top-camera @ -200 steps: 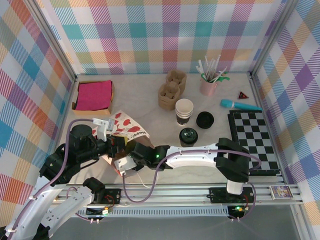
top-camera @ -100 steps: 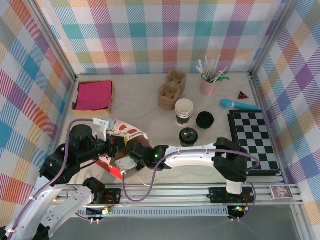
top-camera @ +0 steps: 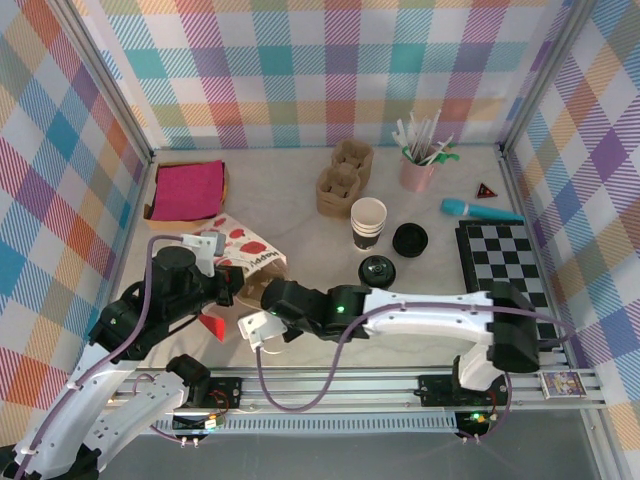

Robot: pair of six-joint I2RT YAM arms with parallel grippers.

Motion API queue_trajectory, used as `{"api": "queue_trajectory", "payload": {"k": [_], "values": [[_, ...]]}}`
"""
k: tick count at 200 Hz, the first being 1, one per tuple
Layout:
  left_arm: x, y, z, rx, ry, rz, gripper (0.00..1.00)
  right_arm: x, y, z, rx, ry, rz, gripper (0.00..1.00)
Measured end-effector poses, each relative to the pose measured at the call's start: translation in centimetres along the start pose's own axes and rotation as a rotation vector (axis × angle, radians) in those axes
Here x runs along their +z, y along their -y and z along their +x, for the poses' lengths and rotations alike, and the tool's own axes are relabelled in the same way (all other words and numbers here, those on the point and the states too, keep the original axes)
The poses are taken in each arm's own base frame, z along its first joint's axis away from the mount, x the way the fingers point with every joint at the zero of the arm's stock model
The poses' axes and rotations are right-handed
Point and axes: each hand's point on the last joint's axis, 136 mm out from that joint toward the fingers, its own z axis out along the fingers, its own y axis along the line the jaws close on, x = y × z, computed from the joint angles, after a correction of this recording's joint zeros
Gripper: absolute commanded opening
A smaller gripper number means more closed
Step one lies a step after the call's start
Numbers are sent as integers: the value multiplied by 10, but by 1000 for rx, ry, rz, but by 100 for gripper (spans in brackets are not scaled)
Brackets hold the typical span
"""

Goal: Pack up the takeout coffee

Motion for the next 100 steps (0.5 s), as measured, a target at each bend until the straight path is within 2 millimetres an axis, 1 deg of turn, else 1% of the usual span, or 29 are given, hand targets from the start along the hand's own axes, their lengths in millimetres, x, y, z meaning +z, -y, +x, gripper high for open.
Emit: {"api": "queue_trajectory", "payload": {"k": [13, 25, 43, 62, 80, 100], "values": [[0, -6, -3, -8, 17, -36, 0, -23, 6, -2, 6, 2, 25, 0], [0, -12, -7, -14, 36, -69, 0, -43, 6, -2, 10, 4, 39, 0], [-2, -18, -14, -18, 62, -113, 0, -74, 0, -2, 14, -3, 46, 0], [-8, -18, -32, -23, 103, -148, 0, -106, -10, 0, 37, -8, 50, 0], [-15, -17, -51, -28, 145, -175, 0, -133, -18, 7, 96, -16, 49, 0], [-19, -20, -63, -27, 175, -209, 0, -151, -24, 25, 182, -54, 50, 1]]}}
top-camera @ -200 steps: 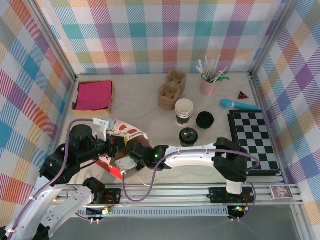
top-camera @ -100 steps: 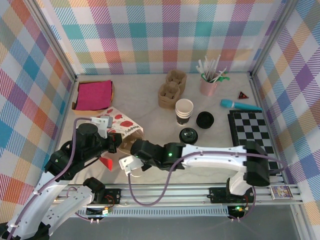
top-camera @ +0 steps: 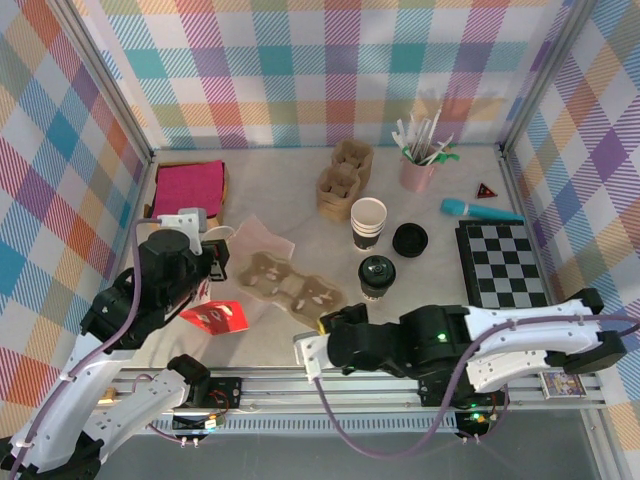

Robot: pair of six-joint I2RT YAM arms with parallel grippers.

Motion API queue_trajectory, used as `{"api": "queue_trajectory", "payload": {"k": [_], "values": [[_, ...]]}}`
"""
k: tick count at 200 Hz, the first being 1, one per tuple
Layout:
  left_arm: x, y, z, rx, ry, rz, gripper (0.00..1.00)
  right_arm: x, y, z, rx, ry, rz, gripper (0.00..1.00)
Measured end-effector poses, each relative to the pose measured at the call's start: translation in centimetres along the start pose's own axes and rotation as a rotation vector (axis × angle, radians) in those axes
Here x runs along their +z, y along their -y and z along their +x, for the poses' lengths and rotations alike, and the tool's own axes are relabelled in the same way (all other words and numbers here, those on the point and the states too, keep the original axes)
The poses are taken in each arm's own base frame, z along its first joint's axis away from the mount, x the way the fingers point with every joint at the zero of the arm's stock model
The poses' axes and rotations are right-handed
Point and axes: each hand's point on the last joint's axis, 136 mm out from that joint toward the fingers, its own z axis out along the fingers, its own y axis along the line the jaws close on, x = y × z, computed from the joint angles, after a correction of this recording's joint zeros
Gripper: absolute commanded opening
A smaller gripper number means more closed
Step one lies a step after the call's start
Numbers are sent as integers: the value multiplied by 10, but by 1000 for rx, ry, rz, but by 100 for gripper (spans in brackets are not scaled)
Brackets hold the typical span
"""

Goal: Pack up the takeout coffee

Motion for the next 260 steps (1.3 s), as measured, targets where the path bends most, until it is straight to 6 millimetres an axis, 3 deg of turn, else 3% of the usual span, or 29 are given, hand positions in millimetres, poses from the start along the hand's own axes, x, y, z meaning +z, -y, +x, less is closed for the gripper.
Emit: {"api": "queue_trajectory", "payload": {"k": [23, 47, 97, 126, 158, 190, 213, 233, 260], "values": [[1, -12, -1, 0, 6, -61, 0, -5, -1, 26, 94, -54, 27, 2], [-1, -28, -2, -16, 12, -137, 0, 6, -4, 41, 148, -110, 70, 2], [-15, -58, -6, -86, 56, -263, 0, 51, 9, 41, 284, -192, 163, 2], [-27, -66, -21, -94, 99, -314, 0, 72, 10, 39, 336, -217, 179, 2], [-25, -68, -23, -97, 99, -330, 0, 57, 33, 15, 403, -105, 205, 3], [-12, -77, -4, -87, 49, -361, 0, 8, 80, -14, 523, 121, 255, 3], [-8, -80, 2, -88, 37, -374, 0, -19, 106, -11, 603, 209, 302, 3], [-9, -80, 0, -92, 44, -373, 0, -15, 113, -2, 627, 186, 318, 3], [-16, -78, -7, -100, 68, -363, 0, 24, 95, 5, 612, 65, 278, 3]]}}
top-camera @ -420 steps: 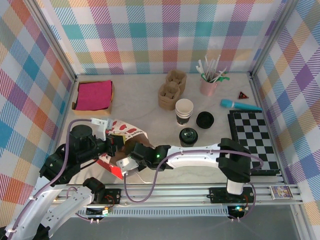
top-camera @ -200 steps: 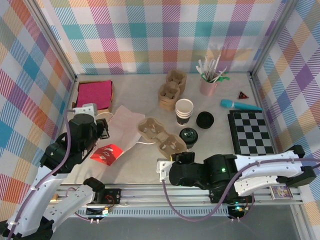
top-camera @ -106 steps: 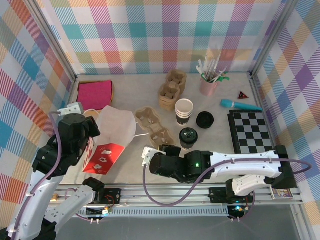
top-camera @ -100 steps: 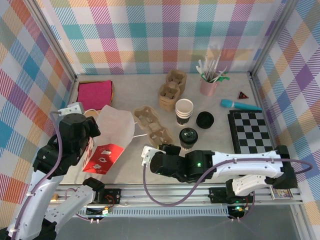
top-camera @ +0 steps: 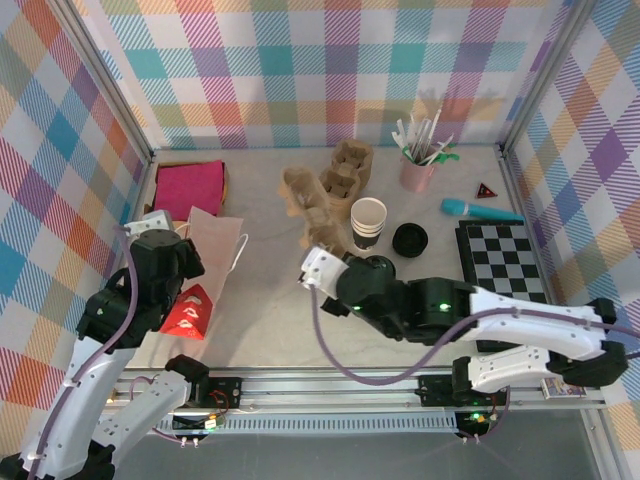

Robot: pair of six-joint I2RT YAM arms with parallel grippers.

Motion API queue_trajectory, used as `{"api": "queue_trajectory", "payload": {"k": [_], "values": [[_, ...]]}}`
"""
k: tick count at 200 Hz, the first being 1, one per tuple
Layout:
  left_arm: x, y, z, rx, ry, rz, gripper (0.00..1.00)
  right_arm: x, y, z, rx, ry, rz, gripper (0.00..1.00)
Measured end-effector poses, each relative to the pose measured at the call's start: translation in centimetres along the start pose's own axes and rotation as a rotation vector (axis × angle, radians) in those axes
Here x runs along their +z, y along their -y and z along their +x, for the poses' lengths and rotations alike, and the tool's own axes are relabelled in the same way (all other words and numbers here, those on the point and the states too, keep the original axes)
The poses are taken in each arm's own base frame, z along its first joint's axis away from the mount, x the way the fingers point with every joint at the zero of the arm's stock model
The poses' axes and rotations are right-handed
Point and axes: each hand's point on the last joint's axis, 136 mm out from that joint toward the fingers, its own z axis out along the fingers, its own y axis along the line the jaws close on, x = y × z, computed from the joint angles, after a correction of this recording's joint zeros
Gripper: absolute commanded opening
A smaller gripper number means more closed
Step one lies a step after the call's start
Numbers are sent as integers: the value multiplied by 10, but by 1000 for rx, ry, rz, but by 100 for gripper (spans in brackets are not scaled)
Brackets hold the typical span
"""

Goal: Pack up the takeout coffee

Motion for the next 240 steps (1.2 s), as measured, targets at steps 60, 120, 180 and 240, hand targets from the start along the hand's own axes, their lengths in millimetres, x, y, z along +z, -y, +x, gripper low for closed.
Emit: {"api": "queue_trajectory", "payload": {"k": [60, 120, 180, 240], "values": [[-16, 1, -19, -33, 57, 29, 0, 69, -62, 70, -110, -302, -52, 5], [-28, 2, -18, -51, 74, 86, 0, 108, -102, 130, -71, -494, -127, 4], [-24, 11, -6, -42, 31, 140, 0, 129, -134, 171, -93, -623, -175, 12], [-20, 16, -2, -40, 17, 161, 0, 122, -158, 162, -66, -626, -335, 66]]}}
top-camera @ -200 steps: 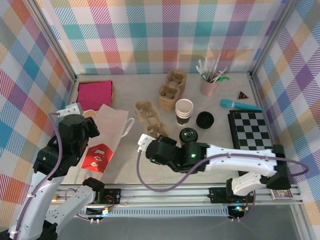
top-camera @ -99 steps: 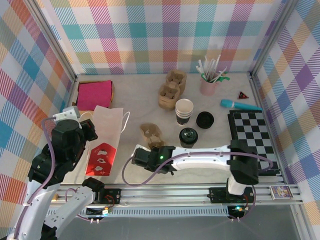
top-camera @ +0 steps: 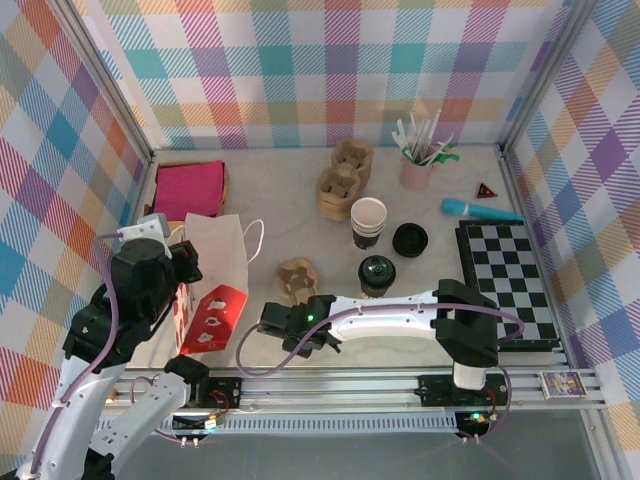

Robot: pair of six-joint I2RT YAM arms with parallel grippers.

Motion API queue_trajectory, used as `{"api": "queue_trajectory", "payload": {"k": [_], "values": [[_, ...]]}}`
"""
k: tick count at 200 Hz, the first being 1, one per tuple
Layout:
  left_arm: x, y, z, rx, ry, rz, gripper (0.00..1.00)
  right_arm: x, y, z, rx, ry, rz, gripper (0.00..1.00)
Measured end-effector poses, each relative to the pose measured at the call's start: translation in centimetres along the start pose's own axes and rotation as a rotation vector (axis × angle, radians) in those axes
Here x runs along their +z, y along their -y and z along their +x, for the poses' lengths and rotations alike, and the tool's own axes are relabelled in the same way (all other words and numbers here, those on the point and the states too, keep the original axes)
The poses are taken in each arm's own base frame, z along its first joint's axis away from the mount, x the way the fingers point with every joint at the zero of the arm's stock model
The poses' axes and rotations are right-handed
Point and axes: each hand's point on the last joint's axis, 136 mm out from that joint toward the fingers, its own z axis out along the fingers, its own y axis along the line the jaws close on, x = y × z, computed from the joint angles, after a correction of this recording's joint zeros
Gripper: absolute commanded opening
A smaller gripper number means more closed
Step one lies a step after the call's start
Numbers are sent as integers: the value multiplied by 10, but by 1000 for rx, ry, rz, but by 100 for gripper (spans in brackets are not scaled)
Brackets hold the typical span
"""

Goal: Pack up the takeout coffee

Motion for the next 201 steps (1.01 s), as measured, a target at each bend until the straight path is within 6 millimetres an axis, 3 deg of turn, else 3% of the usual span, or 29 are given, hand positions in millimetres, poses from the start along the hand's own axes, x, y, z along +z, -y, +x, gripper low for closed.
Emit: {"api": "queue_trajectory", "payload": {"k": [27, 47, 52, 66, 88, 115, 143, 201], "values": [[0, 1, 1, 0, -4, 8, 0, -31, -1, -8, -35, 64, -109, 65], [-1, 2, 1, 0, -6, 15, 0, -70, 20, -19, -69, 189, -176, 65], [-1, 3, 1, -1, -5, 18, 0, -79, 29, -20, -84, 230, -181, 68], [-3, 3, 1, -3, -2, 24, 0, -100, 46, -19, -122, 330, -210, 94], [-5, 4, 1, -6, 0, 34, 0, -115, 57, -12, -170, 431, -314, 95], [-5, 5, 1, -6, -3, 42, 0, -106, 67, -18, -228, 428, -373, 90], [-9, 5, 1, -10, 6, 52, 0, -80, 67, -35, -309, 376, -403, 85], [-13, 4, -1, -16, 20, 60, 0, -23, 63, -21, -387, 212, -421, 67]]}}
